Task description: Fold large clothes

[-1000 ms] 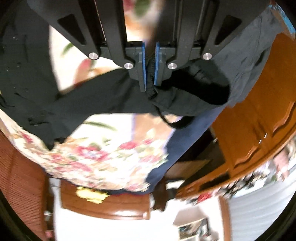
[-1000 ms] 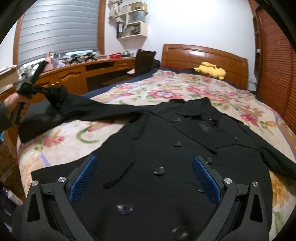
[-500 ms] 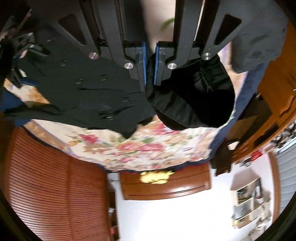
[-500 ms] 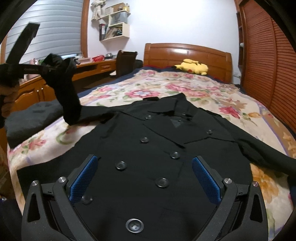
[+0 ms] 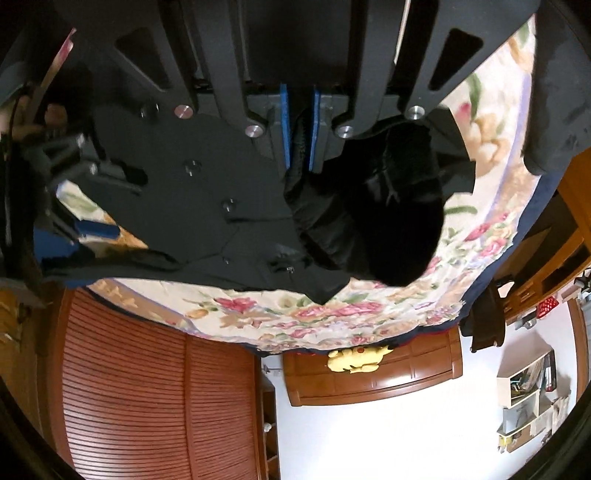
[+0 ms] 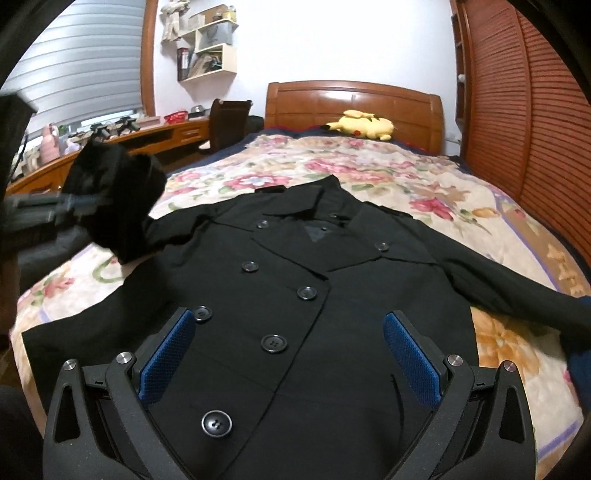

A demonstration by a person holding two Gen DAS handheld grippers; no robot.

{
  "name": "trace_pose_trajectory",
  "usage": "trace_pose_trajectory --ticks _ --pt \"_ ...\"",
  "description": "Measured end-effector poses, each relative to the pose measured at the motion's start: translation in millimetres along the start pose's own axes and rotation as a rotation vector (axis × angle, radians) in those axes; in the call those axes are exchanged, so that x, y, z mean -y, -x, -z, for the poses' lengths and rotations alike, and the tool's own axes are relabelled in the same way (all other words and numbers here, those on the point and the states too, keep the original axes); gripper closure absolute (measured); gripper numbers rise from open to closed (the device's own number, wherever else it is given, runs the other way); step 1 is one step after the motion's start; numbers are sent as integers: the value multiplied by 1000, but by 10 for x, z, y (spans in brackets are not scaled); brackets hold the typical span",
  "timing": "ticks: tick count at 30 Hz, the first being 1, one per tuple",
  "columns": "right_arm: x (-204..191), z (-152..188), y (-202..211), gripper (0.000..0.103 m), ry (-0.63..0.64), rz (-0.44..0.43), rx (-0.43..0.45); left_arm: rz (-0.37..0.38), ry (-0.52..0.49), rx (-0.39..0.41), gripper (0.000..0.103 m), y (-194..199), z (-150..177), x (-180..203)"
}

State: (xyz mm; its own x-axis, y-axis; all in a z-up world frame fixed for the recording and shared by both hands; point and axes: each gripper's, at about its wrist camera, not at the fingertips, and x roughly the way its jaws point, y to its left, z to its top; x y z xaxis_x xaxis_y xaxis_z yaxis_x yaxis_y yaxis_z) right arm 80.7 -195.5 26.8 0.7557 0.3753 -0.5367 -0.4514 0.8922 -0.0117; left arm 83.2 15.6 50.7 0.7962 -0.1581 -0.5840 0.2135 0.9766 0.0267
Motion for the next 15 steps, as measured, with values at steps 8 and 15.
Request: trace_pose_trajectory --ticks 8,15 --pt "-45 -46 -101 0 -11 -24 -8 59 34 37 62 202 304 75" --pt "-235 -83 -253 2 2 -66 -29 27 47 42 48 326 496 -129"
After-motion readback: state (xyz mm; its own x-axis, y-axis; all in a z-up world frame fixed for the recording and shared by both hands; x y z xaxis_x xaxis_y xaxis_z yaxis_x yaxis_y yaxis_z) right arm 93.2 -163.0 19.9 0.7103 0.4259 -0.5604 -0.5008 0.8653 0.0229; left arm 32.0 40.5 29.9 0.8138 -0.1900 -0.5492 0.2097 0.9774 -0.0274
